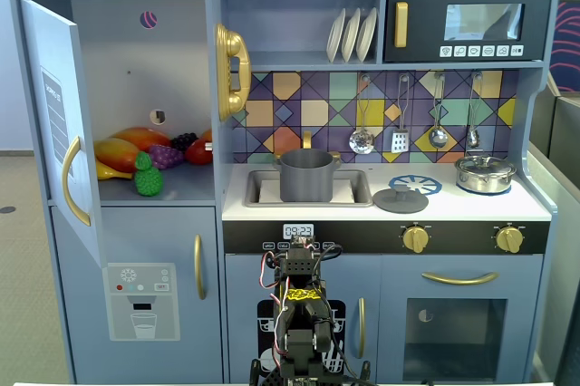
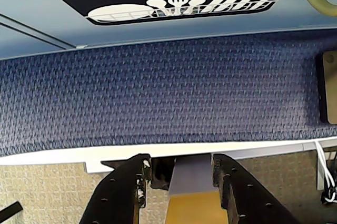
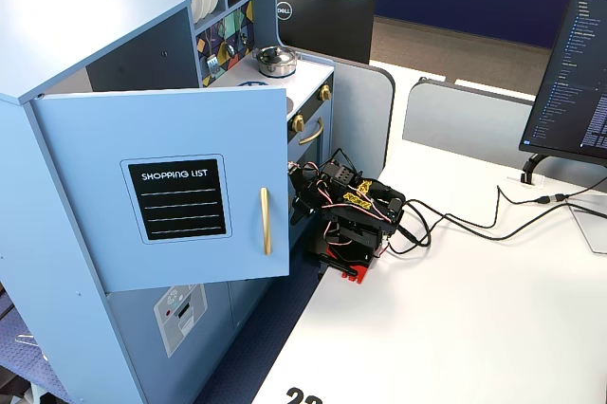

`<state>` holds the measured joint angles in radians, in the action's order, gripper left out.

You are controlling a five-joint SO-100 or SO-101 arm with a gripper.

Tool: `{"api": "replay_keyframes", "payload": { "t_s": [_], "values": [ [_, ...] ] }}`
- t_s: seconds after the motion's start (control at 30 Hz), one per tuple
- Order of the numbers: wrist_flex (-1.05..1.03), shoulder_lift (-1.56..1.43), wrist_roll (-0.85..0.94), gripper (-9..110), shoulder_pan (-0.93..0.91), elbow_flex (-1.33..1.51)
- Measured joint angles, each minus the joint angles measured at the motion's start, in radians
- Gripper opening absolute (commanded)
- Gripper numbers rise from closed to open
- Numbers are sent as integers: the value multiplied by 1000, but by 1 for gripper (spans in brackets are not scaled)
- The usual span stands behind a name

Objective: Pick up the green pineapple from the left cabinet and place it in the gray recipient

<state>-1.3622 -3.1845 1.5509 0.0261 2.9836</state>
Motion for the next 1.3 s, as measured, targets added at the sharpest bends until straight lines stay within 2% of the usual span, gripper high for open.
{"api": "replay_keyframes", "payload": {
  "t_s": [0.27,0.4,0.57,0.67,0.77,0.83,0.9,0.97,1.3],
  "values": [
    [0,0,6,2,-5,0],
    [0,0,0,11,-3,0],
    [87,12,-146,15,213,29],
    [377,26,-164,15,437,32],
    [758,115,-75,22,643,26],
    [1012,216,-28,24,736,-38],
    [1183,270,-9,27,775,-129],
    [1267,344,6,29,796,-235],
    [1428,667,52,37,816,-555]
  ]
}}
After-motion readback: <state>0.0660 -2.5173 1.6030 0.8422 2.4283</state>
